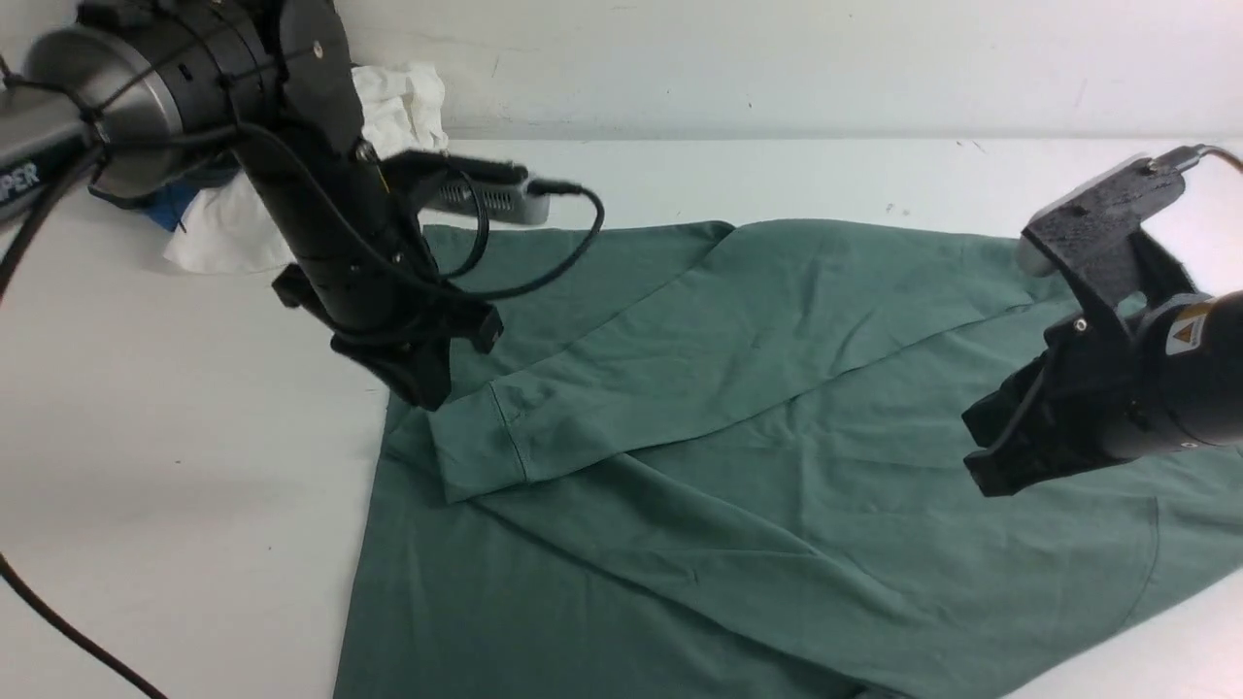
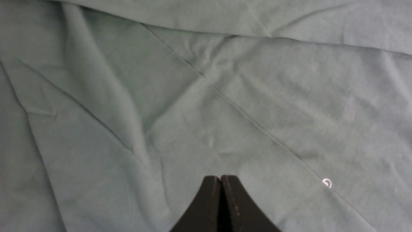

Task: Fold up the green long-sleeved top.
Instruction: Use the left arm to drag and drop the cuff onto the cuff closest to the left arm, then use both arms simultaneously to clamp the lower edge of the clothing fabric

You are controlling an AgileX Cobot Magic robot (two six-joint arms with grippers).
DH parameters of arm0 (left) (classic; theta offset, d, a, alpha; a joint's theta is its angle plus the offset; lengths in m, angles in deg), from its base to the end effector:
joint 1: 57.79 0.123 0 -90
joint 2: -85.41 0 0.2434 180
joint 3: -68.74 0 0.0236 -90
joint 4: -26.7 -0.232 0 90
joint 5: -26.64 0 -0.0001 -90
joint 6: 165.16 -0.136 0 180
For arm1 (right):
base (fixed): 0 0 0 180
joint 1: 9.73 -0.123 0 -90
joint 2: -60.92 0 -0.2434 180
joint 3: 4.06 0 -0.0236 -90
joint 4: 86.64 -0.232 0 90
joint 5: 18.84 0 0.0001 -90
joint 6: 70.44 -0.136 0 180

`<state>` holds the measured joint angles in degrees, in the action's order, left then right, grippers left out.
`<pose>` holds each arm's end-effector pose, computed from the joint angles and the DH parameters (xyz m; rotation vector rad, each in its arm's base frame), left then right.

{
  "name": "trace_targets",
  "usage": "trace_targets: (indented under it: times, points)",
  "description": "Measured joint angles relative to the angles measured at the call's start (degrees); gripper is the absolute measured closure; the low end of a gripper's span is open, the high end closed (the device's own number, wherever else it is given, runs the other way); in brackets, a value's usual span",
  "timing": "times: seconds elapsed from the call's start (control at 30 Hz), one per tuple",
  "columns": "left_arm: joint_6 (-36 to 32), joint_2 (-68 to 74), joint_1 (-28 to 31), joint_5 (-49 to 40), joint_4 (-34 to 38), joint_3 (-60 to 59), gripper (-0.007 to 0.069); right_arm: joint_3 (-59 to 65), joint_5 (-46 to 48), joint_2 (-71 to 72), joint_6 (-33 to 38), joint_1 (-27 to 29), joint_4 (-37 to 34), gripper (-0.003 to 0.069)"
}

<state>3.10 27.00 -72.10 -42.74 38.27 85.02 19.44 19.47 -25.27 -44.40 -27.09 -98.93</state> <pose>0.3529 -0.1164 0.1589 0.5921 2.9811 -0.2962 0.2646 0.1015 0.1963 -0.7920 2.4431 0.1768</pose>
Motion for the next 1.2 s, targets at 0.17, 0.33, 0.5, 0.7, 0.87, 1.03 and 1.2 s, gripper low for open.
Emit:
trace_targets:
  times: [0.17,0.33,0.5,0.7,0.87,1.03,1.2]
  points:
    - [0.27,1.41,0.00,0.02,-4.96,-0.43,0.0357,0.00,0.99,0.00,0.00,0.00,-0.17,0.0662]
    - [1.69,-2.61,-2.33,0.31,-3.57,-1.73,0.0287,0.00,1.72,0.00,0.00,0.00,-0.89,0.0662]
    - [-1.44,-9.36,-14.08,0.43,-4.65,-14.12,0.0281,0.00,3.95,0.00,0.00,0.00,-1.09,0.0662]
    - [-9.13,-12.94,-23.16,3.40,-8.88,-30.02,0.0251,0.00,5.56,0.00,0.05,0.00,-2.24,0.0662]
    - [-16.27,-13.62,-25.73,10.14,-15.02,-40.86,0.0239,0.00,6.28,0.00,0.31,0.00,-2.89,0.0662]
    - [-17.67,-14.70,-25.78,16.92,-18.20,-43.65,0.0307,0.00,6.47,0.00,2.78,0.00,-4.11,0.0662]
    - [-17.53,-14.90,-25.78,19.18,-19.57,-43.68,0.0524,0.00,7.38,0.00,7.21,0.00,-4.75,0.0662]
